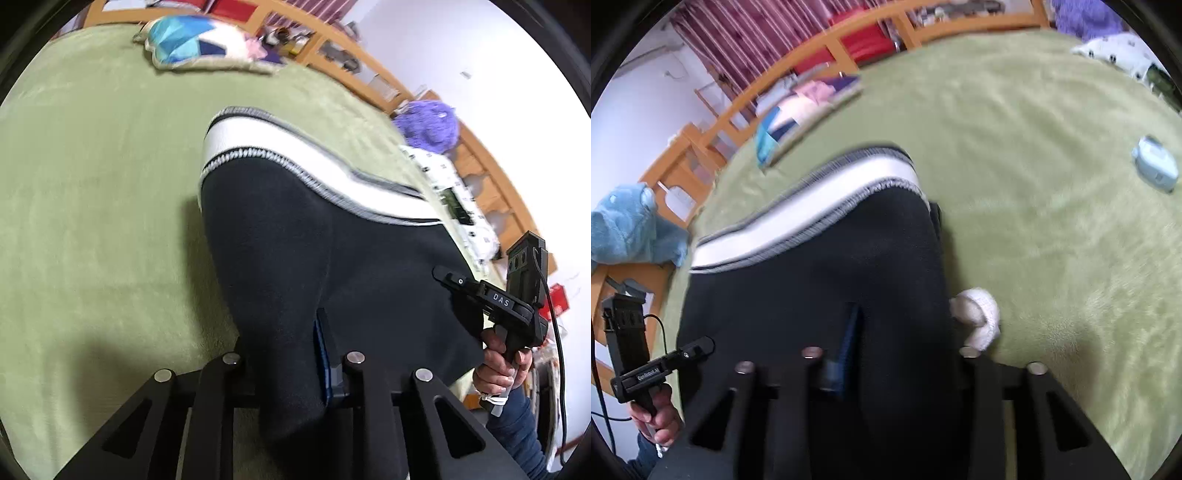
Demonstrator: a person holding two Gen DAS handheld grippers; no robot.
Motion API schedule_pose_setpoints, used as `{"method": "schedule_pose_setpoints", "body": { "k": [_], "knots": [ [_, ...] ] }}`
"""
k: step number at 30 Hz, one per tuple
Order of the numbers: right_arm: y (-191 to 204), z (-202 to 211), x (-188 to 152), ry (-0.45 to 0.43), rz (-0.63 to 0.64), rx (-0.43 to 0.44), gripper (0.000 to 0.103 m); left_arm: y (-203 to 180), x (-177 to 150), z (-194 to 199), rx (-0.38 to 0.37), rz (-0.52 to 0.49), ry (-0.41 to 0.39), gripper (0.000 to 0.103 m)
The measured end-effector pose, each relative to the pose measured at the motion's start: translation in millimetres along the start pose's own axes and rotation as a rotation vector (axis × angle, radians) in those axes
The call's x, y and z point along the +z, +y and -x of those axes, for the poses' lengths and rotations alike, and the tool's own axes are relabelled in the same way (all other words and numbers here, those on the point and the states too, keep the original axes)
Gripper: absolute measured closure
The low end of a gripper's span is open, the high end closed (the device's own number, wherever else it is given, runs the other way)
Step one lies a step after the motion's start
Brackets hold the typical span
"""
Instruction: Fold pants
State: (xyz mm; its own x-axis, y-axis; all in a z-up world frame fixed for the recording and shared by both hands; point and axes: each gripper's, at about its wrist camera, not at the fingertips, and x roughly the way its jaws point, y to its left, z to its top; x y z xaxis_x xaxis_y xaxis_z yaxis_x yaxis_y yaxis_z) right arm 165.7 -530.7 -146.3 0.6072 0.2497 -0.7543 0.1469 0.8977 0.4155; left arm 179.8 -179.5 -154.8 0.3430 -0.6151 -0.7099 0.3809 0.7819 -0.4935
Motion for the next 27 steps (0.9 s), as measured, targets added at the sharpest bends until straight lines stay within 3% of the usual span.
{"method": "schedule_pose_setpoints", "body": {
  "k": [4,7,11,15,17,20,21,22,24,27],
  "knots": [
    [43,29,-2,-0.049,0.015,0.032,0.08,-2,13,44,0.032,-0.081,-0.056,0.085],
    [83,33,-13,-0.052,0.034,0.078,0.08,22,24,90,0.077,-0.106,-0.087,0.085],
    [136,15,-34,-0.041,0.028,0.186,0.08,67,28,137,0.176,-0.119,-0.09,0.085],
    [190,-26,-62,0.025,0.087,0.215,0.08,118,18,148,0.262,-0.076,-0.063,0.085],
    [202,-47,-72,0.047,0.118,0.176,0.08,147,10,136,0.243,-0.006,-0.035,0.081],
    [195,-57,-74,0.034,0.147,0.123,0.075,164,-2,119,0.282,0.029,-0.008,0.062],
    [188,-65,-73,0.059,0.139,0.101,0.071,165,-4,116,0.312,0.025,0.001,0.061],
    [182,-72,-71,0.083,0.126,0.068,0.059,162,-7,116,0.34,0.015,-0.004,0.06],
    [177,-69,-69,0.09,0.113,0.017,0.051,154,-12,122,0.36,-0.002,-0.017,0.057],
    [190,-32,-71,0.001,0.16,-0.124,0.055,138,-27,144,0.396,-0.059,-0.041,0.049]
  ]
}}
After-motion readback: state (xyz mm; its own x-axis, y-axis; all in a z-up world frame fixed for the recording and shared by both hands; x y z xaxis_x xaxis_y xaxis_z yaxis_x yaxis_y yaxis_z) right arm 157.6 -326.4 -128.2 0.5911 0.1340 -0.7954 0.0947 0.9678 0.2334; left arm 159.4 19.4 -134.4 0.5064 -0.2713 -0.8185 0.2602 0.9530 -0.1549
